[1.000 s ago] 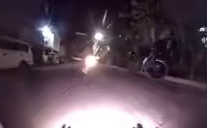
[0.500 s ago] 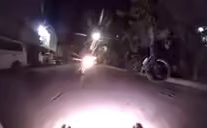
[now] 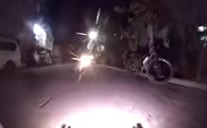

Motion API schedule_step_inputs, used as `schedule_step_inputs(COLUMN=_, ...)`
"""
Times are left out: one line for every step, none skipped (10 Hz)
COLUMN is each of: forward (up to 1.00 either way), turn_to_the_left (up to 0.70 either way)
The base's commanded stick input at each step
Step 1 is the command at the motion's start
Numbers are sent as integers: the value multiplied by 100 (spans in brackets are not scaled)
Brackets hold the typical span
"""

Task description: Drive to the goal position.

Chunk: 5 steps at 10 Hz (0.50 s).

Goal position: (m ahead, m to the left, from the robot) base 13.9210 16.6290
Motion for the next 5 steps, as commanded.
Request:
schedule_step_inputs(forward=60, turn_to_the_left=0)
schedule_step_inputs(forward=60, turn_to_the_left=0)
schedule_step_inputs(forward=60, turn_to_the_left=0)
schedule_step_inputs(forward=60, turn_to_the_left=0)
schedule_step_inputs(forward=60, turn_to_the_left=0)
